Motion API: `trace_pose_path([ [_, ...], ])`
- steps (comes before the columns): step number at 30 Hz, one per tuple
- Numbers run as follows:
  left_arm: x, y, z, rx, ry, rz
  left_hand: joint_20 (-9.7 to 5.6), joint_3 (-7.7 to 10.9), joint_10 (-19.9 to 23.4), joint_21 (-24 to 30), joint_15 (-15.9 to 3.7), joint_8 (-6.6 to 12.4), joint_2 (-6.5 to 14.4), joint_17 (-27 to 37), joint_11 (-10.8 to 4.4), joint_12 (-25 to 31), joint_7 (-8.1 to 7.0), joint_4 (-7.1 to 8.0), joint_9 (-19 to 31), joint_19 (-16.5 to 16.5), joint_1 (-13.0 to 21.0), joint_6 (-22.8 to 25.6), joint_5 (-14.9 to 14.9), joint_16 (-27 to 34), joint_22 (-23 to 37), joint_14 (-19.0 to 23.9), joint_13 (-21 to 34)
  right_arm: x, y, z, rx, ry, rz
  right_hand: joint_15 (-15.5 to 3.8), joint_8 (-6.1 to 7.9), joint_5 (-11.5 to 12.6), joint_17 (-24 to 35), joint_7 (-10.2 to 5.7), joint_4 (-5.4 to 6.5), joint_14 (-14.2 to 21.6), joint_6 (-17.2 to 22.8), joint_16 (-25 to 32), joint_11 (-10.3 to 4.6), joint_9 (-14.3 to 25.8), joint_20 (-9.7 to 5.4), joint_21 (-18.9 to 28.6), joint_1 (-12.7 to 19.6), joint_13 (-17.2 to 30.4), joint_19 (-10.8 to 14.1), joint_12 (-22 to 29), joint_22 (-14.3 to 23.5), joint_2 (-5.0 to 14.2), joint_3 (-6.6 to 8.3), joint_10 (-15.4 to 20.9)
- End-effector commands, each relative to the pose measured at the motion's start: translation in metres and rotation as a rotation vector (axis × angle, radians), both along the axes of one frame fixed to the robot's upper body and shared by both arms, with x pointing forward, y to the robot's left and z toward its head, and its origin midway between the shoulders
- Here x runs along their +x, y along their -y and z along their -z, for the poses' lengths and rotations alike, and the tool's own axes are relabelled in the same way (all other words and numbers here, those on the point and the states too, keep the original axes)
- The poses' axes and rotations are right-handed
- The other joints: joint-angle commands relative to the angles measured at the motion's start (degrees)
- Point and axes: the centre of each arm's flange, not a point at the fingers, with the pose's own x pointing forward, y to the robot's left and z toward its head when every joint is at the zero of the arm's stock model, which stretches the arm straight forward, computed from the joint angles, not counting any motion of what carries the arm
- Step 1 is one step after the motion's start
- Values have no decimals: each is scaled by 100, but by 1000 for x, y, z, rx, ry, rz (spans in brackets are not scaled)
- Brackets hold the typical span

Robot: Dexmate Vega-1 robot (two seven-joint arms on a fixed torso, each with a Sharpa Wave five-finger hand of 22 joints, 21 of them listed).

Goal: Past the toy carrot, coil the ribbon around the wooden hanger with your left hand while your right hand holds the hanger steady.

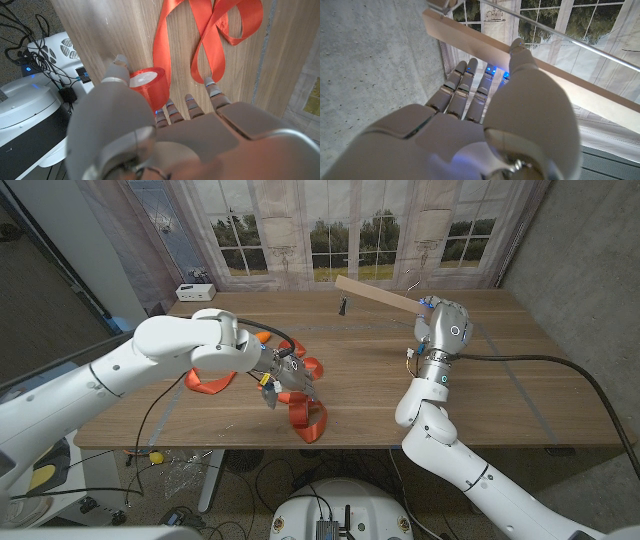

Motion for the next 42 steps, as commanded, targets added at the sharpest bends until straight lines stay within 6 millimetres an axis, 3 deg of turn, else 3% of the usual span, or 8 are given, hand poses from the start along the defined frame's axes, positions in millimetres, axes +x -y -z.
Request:
trace_pose_path([
  [1,9,-7,11,-16,-24,49,-59,-66,236,83,-406,80,14,30,41,73,-22,4,2,273,120,249,31,76,29,427,14,1,-3,-2,-8,-6,8,-937,34,29,13,885,38,48,1052,-15,1,137,-158,32,140,30,-27,10,10,196,14,79],
  [11,16,-14,29,-74,8,169,-260,-108,1131,245,-798,388,228,155,-54,383,10,0,12,775,374,1175,-52,337,73,1534,106,3,-3,-3,-21,-17,15,-936,30,31,23,882,42,55,1050,-27,-1,140,-168,38,150,34,-39,-4,9,205,7,69],
  [12,17,-14,31,-79,18,179,-350,-120,1438,298,-845,582,289,244,-112,525,22,-21,19,897,477,1659,-91,454,89,1838,158,3,-3,-3,-24,-17,17,-938,34,31,26,886,42,59,1057,-25,5,142,-162,43,150,36,-28,2,8,205,6,82],
  [17,20,-18,40,-147,43,235,-488,-130,2291,542,-1056,1026,538,690,-170,999,35,-68,11,1330,871,2727,-171,961,143,2708,371,2,-2,-2,-28,-18,20,-939,29,30,31,884,42,60,1050,-32,2,141,-174,44,155,40,-39,-7,8,203,-1,70],
  [19,20,-20,41,-178,58,265,-559,-124,2767,735,-1094,1317,709,1085,-196,1313,66,-107,30,1573,1183,3377,-264,1325,193,3125,550,2,-2,-2,-30,-17,18,-939,30,31,31,884,43,60,1051,-38,0,143,-174,47,158,44,-40,-8,8,204,-2,71],
  [24,23,-20,43,-238,54,269,-541,-26,4172,1153,-1160,1887,1207,1942,-183,2285,520,-88,23,1795,1761,5067,-482,2010,322,4008,1092,3,-3,-3,-38,-18,18,-943,33,32,37,874,43,69,1054,-39,2,150,-175,53,164,48,-35,-6,7,207,-4,81],
  [26,24,-20,43,-260,46,256,-565,-19,4532,1285,-1168,1993,1238,2100,-127,2630,670,-52,4,1825,1794,5489,-504,2096,360,4325,1313,3,-3,-3,-38,-17,15,-941,31,32,38,881,43,69,1051,-42,-4,150,-178,52,164,51,-42,-9,7,205,-7,78],
  [42,27,-20,7,-560,187,170,-520,70,4679,1375,-1165,1991,1269,2119,-133,2732,793,-46,-1,1768,1830,5601,-514,2003,389,4497,1378,1,2,-4,-31,9,-18,-950,30,34,56,887,37,82,1062,-55,2,148,-180,69,192,54,-39,-23,5,204,-17,84],
])
